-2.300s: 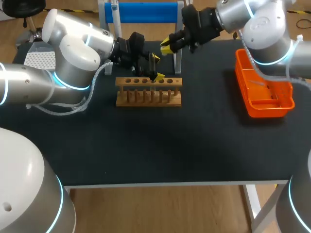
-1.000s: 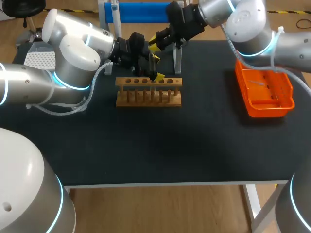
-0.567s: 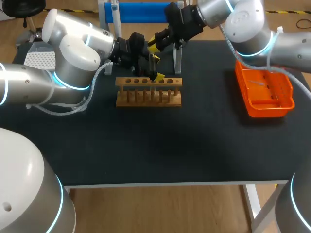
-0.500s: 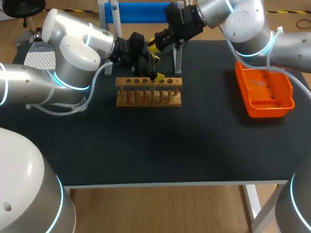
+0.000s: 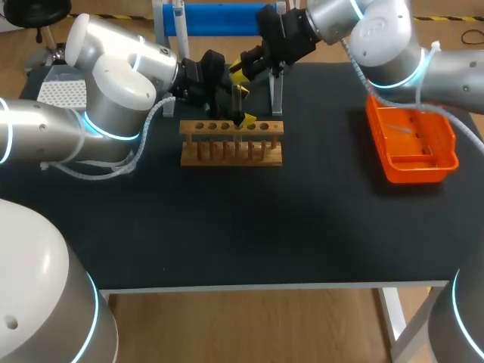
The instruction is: Invert the test tube, pick up the pipette, mount the tip to pipette, aspirate from beaker and dispense into the tube, eject the tip, return the pipette, and cap with the stopper.
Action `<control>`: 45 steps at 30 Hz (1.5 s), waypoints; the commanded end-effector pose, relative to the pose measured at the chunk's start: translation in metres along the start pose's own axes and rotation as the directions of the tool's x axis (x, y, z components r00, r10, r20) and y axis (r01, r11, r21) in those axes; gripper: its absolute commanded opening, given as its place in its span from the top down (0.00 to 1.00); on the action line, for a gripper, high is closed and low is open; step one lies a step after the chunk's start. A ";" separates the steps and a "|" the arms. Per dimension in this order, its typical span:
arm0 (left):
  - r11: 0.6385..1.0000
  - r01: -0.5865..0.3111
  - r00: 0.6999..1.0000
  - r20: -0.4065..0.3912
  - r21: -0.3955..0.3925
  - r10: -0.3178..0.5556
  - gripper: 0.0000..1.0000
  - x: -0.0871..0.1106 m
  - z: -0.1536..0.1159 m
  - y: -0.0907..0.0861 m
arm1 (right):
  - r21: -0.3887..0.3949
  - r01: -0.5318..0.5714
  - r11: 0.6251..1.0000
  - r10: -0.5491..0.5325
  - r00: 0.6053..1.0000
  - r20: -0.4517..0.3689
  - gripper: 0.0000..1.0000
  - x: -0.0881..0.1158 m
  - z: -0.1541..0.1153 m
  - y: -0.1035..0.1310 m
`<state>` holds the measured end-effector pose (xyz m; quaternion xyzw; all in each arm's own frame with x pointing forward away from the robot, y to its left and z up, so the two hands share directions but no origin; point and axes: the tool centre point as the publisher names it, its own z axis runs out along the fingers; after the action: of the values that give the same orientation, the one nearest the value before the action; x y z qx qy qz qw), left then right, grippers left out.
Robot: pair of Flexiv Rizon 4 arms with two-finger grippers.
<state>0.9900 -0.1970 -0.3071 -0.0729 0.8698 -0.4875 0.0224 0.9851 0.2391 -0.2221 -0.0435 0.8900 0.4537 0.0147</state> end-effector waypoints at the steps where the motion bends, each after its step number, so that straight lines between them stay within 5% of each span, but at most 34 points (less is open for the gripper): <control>1: 1.000 0.001 1.000 -0.002 -0.001 -0.001 0.00 -0.001 0.000 0.000 | -0.007 0.005 1.000 -0.005 1.000 0.006 1.00 -0.001 -0.001 0.000; 45: 1.000 0.001 1.000 -0.002 -0.001 -0.001 0.00 -0.001 0.000 0.000 | -0.023 0.011 1.000 -0.010 1.000 0.017 1.00 0.007 -0.006 0.002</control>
<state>0.9900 -0.1970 -0.3071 -0.0729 0.8698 -0.4875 0.0224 0.9796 0.2367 -0.2185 -0.0449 0.8837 0.4653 0.0235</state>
